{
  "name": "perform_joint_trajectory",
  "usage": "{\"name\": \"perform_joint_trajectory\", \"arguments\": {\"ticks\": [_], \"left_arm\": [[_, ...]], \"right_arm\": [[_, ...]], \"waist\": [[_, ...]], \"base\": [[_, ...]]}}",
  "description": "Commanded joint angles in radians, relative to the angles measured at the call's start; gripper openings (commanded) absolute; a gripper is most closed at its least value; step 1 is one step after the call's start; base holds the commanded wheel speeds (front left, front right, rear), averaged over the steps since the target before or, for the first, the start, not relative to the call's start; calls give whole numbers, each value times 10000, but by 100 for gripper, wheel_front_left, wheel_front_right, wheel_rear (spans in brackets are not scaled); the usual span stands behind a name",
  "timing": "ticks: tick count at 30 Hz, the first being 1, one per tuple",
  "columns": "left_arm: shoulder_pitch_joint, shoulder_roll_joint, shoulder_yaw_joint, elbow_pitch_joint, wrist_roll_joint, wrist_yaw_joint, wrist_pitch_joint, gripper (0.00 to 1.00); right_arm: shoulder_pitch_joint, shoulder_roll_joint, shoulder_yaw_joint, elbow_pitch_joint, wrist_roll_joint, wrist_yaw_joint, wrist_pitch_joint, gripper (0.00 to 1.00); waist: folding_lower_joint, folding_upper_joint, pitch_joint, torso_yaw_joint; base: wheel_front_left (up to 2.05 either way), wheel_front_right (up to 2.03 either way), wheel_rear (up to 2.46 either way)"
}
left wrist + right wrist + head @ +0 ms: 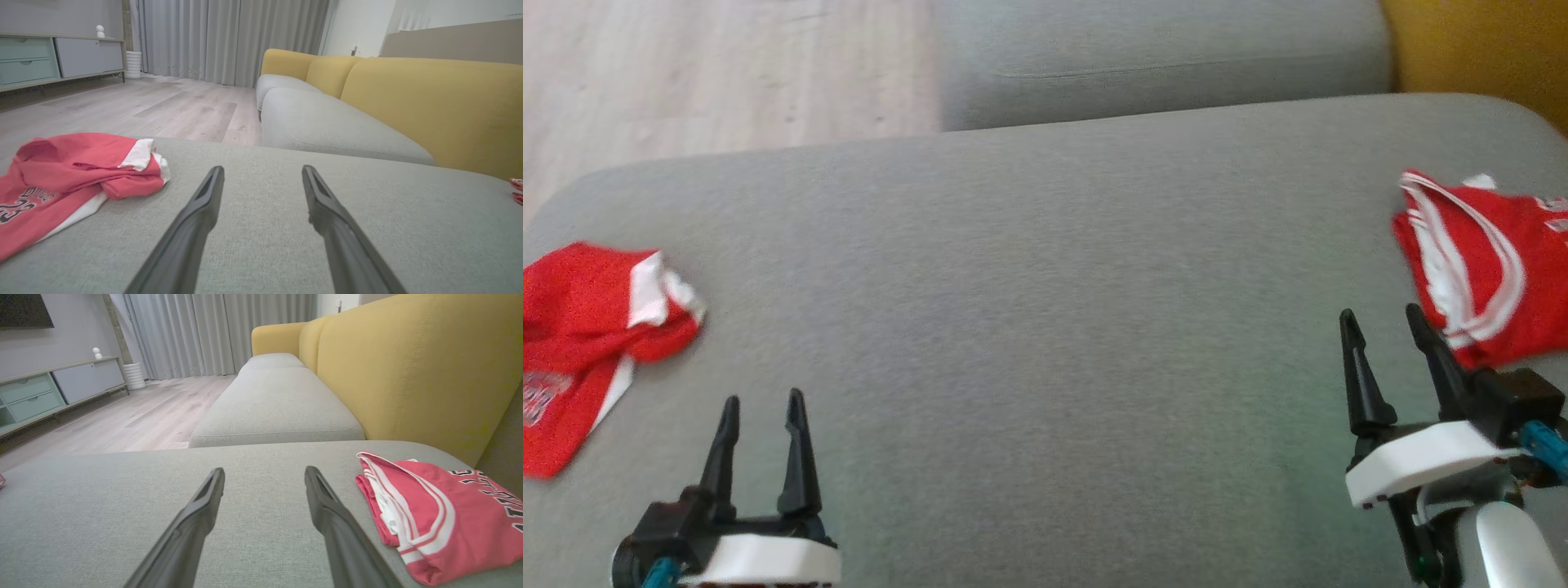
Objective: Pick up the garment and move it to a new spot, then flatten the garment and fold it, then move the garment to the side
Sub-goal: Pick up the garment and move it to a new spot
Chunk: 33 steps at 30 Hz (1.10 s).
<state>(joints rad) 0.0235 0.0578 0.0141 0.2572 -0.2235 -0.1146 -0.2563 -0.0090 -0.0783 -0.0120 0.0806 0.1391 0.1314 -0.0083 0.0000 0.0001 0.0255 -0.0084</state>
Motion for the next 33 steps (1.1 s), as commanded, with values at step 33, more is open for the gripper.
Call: {"name": "perform_joint_trajectory", "arguments": {"ticks": [33], "left_arm": [[-369, 25, 769, -727, -558, 90, -10, 100]], "right_arm": [[-300, -29, 826, -84, -88, -7, 267, 100]], "waist": [[0, -1, 403, 4502]], "base": [[0, 0, 0]]}}
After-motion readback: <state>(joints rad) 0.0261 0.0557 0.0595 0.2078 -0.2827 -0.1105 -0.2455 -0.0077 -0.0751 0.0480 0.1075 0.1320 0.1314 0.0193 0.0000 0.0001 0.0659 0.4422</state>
